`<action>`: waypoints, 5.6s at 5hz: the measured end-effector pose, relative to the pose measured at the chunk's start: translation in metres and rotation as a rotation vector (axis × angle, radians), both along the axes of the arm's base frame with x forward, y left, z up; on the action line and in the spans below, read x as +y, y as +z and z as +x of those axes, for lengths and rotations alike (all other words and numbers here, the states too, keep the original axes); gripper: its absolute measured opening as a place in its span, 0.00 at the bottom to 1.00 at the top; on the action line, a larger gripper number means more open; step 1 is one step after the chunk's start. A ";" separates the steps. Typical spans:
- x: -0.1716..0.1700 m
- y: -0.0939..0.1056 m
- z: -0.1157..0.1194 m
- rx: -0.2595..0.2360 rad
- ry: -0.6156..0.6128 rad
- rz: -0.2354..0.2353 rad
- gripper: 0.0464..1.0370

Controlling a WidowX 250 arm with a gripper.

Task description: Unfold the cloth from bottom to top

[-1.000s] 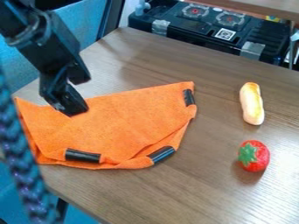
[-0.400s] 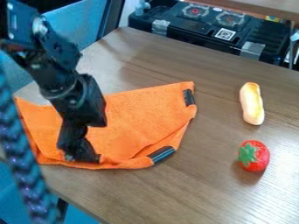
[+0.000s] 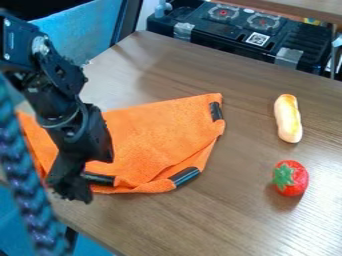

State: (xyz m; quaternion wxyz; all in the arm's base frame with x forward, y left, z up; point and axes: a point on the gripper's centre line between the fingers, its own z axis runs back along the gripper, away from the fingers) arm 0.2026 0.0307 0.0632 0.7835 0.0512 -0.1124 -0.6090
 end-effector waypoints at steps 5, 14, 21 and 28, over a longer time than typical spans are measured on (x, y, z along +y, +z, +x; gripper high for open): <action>0.010 -0.027 0.022 -0.052 0.019 0.002 0.32; 0.013 -0.017 0.024 0.011 0.045 -0.082 0.03; 0.127 0.012 0.164 0.002 0.533 -0.230 0.01; 0.190 0.022 0.227 -0.123 0.764 -0.283 0.15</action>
